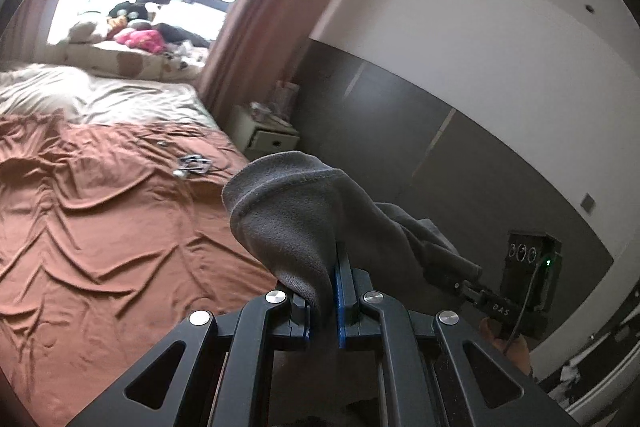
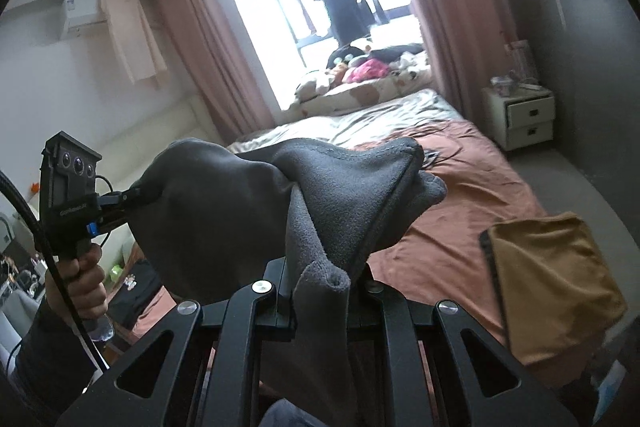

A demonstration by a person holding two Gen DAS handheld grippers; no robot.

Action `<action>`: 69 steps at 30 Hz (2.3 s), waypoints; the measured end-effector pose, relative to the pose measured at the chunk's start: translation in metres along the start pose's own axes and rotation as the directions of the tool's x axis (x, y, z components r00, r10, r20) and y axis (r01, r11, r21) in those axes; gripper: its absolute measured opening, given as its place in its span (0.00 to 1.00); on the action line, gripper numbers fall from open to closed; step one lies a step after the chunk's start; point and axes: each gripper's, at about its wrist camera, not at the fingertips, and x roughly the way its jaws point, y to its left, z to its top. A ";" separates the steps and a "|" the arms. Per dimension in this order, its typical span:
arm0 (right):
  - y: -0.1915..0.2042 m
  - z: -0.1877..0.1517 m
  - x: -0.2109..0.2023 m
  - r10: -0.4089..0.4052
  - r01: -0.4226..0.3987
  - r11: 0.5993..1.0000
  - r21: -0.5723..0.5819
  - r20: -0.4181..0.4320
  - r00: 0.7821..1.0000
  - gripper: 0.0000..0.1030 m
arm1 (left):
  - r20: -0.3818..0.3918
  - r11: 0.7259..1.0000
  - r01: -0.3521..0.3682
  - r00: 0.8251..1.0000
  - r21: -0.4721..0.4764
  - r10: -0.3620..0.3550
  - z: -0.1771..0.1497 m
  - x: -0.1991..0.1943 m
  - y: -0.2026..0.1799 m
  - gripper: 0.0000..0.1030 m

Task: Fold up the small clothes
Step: 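Lift the folded grey shirt with both grippers and carry it toward the clothes stack, then lower the grey shirt onto the folded clothes stack with both grippers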

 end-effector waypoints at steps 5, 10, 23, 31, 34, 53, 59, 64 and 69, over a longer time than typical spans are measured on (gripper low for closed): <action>-0.024 -0.020 -0.046 -0.056 0.054 0.998 0.031 0.033 0.998 0.10 | -0.026 0.998 0.063 0.998 0.014 -0.062 -0.014 0.037 -0.034 0.08; -0.026 -0.041 -0.081 -0.131 0.130 0.991 0.029 0.055 0.990 0.10 | -0.087 0.993 0.119 0.989 0.012 -0.118 -0.031 0.087 -0.059 0.08; -0.014 -0.047 -0.115 -0.281 0.272 0.957 0.102 0.083 0.956 0.10 | -0.178 0.961 0.276 0.946 -0.002 -0.272 -0.048 0.179 -0.110 0.08; -0.003 -0.038 -0.100 -0.385 0.370 0.919 0.133 0.113 0.916 0.10 | -0.245 0.936 0.346 0.914 0.059 -0.322 -0.050 0.223 -0.148 0.08; -0.001 -0.040 -0.102 -0.411 0.397 0.909 0.127 0.115 0.904 0.10 | -0.256 0.922 0.384 0.898 0.056 -0.359 -0.049 0.243 -0.154 0.08; 0.024 -0.050 0.040 -0.449 0.444 0.892 0.082 0.066 0.891 0.10 | -0.213 0.960 0.275 0.942 0.054 -0.258 -0.055 0.352 -0.071 0.08; 0.046 -0.039 0.086 -0.470 0.468 0.882 0.054 0.030 0.882 0.10 | -0.194 0.967 0.207 0.965 0.147 -0.177 -0.052 0.370 -0.055 0.09; 0.038 -0.027 0.106 -0.495 0.495 0.868 0.037 -0.003 0.869 0.10 | -0.195 0.962 0.192 0.969 0.196 -0.154 -0.049 0.394 -0.033 0.09; 0.012 -0.019 0.117 -0.508 0.509 0.861 0.026 -0.032 0.861 0.10 | -0.201 0.958 0.185 0.969 0.218 -0.141 -0.047 0.419 -0.005 0.09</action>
